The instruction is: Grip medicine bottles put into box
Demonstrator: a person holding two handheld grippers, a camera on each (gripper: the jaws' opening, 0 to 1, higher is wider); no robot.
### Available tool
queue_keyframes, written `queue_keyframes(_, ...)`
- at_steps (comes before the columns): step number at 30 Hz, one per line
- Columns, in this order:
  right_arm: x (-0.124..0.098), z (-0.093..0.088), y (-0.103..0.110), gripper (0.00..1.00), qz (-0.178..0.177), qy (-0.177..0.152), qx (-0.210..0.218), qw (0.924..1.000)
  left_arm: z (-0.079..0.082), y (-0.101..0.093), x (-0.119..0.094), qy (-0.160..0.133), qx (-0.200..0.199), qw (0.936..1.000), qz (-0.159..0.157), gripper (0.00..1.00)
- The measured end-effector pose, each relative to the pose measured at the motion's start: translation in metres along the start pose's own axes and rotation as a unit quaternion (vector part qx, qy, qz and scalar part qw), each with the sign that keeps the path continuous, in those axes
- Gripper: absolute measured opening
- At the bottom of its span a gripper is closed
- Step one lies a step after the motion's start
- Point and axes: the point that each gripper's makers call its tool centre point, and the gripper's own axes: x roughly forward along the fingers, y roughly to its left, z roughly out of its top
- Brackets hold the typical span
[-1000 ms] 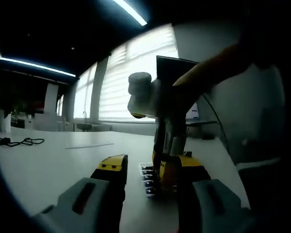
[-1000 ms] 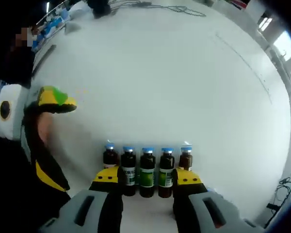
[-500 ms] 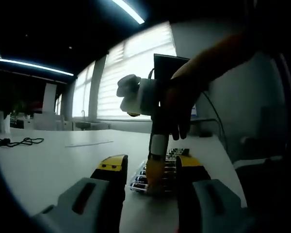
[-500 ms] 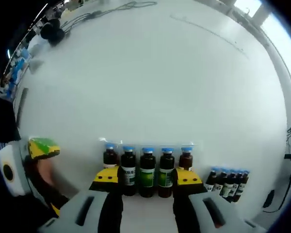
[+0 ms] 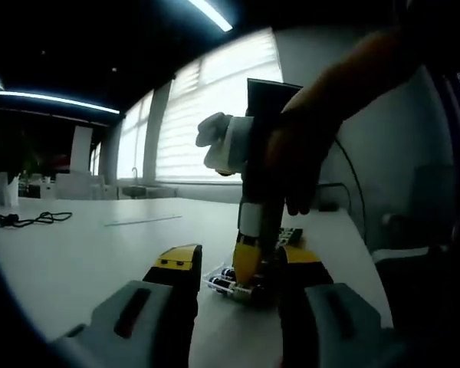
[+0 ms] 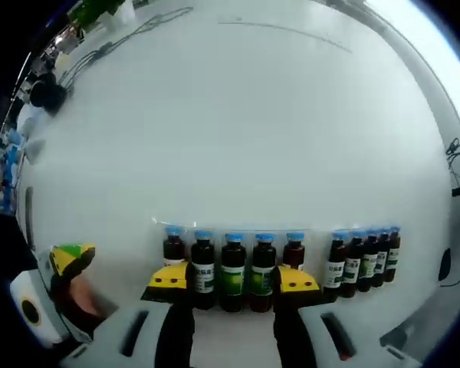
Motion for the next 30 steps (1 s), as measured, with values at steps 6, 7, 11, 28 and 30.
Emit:
queue_keyframes(6, -0.001, -0.002, 0.001, 0.37, 0.003, -0.014, -0.021, 0.9997, 0.001, -0.001, -0.001, -0.003, -0.004, 1.0000, -0.001, 0.32)
queue_keyframes(7, -0.001, -0.002, 0.001, 0.37, 0.003, -0.018, -0.028, 0.9994, 0.002, -0.001, -0.001, -0.004, -0.003, 1.0000, -0.003, 0.32)
queue_keyframes(11, -0.001, 0.002, 0.001, 0.37, 0.001, -0.028, -0.038, 0.9989, 0.002, -0.002, -0.001, -0.004, -0.002, 1.0000, -0.005, 0.32)
queue_keyframes(28, -0.018, 0.002, -0.002, 0.39, 0.011, -0.039, -0.028, 0.9988, 0.003, -0.001, -0.001, -0.007, -0.007, 0.9999, -0.006, 0.32)
queue_keyframes(30, -0.023, 0.003, -0.004, 0.38, 0.012, -0.044, -0.032, 0.9984, 0.003, -0.001, -0.002, -0.007, -0.008, 0.9999, -0.007, 0.32)
